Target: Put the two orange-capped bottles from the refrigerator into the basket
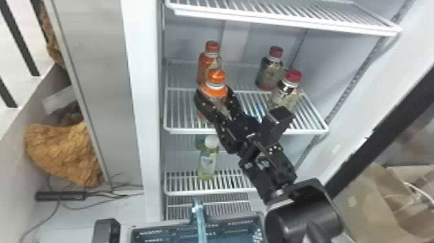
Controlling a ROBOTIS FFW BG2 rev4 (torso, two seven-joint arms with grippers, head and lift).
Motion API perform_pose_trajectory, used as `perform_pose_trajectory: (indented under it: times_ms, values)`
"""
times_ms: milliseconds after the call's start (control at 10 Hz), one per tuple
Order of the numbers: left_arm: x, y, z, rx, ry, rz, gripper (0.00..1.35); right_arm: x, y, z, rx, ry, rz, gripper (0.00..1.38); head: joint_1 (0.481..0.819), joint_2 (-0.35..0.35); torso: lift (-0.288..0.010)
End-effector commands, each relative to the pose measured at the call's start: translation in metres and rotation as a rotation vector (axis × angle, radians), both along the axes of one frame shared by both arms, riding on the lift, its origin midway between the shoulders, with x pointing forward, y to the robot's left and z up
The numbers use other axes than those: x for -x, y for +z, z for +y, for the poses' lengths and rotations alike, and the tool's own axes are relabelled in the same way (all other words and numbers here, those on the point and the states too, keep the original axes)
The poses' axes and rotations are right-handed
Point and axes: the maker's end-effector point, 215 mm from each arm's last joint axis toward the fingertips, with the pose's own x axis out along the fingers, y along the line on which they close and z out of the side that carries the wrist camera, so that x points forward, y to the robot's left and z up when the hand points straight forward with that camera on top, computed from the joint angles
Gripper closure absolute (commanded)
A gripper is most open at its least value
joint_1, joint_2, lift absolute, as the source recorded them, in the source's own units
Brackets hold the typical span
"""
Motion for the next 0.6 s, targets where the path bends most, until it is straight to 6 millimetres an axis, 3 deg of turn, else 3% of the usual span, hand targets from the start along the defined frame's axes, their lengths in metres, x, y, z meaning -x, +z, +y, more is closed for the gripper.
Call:
perform_pose_trajectory:
  times_ms: [0,300,500]
  values:
    - [0.000,0.000,0.000,0.000,0.000,0.001,1.21,0.004,0.006,-0.006,-0.006,-0.009,-0.009,0.88,0.695,-0.216,-0.040]
    - [0.000,-0.001,0.001,-0.001,0.006,0.004,1.21,0.053,0.044,-0.032,-0.050,-0.028,-0.002,0.88,0.695,-0.244,-0.040]
    - [-0.002,-0.001,0.001,-0.003,0.009,0.001,1.21,0.095,0.048,-0.032,-0.054,0.002,0.076,0.88,0.695,-0.281,-0.040]
